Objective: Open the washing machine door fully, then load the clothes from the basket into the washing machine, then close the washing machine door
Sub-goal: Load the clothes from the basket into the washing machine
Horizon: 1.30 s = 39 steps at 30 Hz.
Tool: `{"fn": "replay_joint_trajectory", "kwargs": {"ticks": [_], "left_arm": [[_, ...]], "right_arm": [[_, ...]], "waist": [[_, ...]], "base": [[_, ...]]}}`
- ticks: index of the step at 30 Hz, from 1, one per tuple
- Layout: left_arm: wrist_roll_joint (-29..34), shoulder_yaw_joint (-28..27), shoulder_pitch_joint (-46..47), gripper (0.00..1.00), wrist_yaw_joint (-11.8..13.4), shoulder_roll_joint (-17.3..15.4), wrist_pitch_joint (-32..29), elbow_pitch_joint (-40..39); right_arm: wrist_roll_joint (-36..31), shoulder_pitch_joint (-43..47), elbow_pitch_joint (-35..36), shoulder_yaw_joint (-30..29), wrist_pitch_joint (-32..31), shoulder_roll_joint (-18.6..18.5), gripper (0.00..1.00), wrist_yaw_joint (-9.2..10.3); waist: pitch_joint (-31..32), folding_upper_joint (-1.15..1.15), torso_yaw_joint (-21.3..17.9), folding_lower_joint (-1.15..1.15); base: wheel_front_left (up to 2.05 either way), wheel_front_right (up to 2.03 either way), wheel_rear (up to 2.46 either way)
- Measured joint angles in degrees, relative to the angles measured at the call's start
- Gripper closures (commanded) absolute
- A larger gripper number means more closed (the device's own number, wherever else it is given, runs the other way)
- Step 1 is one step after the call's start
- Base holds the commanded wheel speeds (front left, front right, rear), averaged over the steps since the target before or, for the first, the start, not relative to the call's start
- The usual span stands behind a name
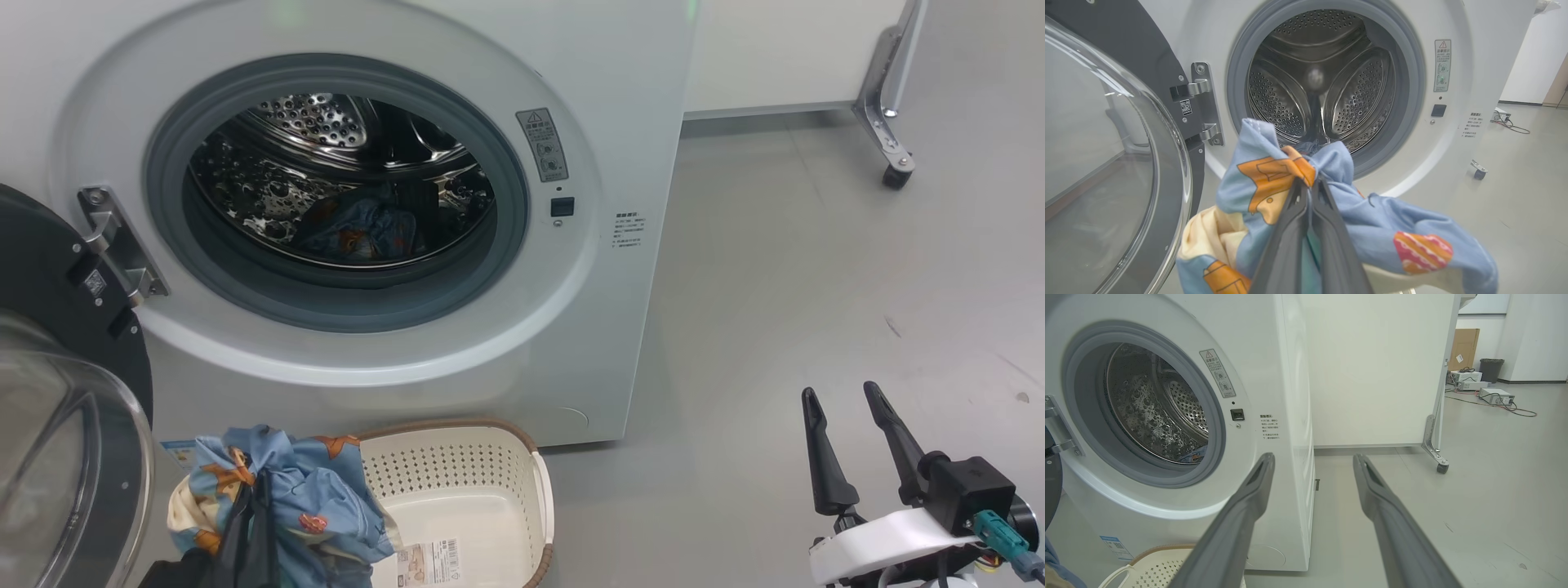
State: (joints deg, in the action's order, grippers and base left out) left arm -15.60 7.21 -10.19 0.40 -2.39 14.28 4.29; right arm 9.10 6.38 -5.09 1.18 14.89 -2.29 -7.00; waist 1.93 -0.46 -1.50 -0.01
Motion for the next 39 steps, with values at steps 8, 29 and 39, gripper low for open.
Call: {"fn": "replay_joint_trajectory", "kwargs": {"ticks": [8,29,39], "left_arm": [[-2.24,-0.18,0.45,1.0,1.15,-0.01,0.0,-1.45],[-3.1,-7.5,25.71,1.0,2.94,-4.6,-5.38,-1.31],[-3.08,-11.81,38.58,1.0,3.65,-10.99,-10.78,7.48]], "right_arm": [[0.0,-0.03,0.41,0.97,0.0,0.0,0.0,0.0],[2.34,-6.81,2.66,6.8,0.0,-0.01,0.0,-0.01],[6.01,-10.05,2.89,11.03,0.0,-0.01,0.0,-0.01]], "waist": [[-2.28,0.0,-2.68,0.0],[-15.42,0.0,-11.47,0.01],[-22.58,0.0,-17.01,0.01]], "base": [[0.0,0.0,0.0],[0.0,0.0,0.0],[0.0,0.0,0.0]]}}
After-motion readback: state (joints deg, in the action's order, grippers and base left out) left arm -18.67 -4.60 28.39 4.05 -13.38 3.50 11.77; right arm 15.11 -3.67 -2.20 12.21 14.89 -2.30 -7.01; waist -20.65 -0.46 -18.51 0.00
